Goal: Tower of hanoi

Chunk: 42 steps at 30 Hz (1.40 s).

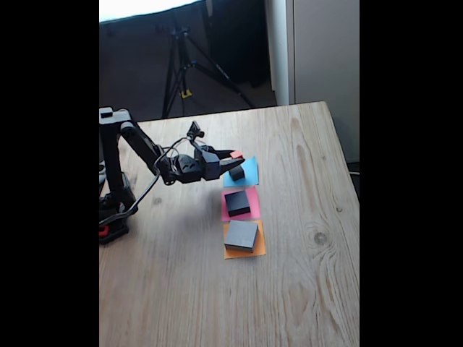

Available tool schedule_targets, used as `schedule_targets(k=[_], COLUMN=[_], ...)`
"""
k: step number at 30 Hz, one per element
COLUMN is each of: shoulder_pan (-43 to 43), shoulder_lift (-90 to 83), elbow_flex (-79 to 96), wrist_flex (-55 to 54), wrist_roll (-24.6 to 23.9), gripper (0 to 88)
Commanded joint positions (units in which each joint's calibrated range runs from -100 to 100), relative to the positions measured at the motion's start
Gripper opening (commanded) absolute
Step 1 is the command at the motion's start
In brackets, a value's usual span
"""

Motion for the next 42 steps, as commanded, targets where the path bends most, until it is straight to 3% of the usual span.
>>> schedule_targets(k=[1, 8, 13, 22, 27, 33, 38, 42], shoulder_pan=[-0.43, 2.75, 7.01, 14.86, 20.13, 27.9, 32.33, 33.92], shoulder_lift=[-10.65, -29.04, -39.72, -46.98, -47.29, -47.59, -47.51, -48.8], elbow_flex=[-1.58, -0.58, -7.76, -39.94, -56.94, -69.48, -68.67, -58.58], wrist_flex=[8.99, 29.8, 51.24, 93.82, 111.06, 122.63, 125.3, 120.61], wrist_roll=[0.53, -5.16, -11.35, -21.04, -20.21, -18.54, -15.19, -10.51], gripper=[2.7, 1.8, 1.5, 1.3, 1.0, 0.7, 0.6, 0.7])
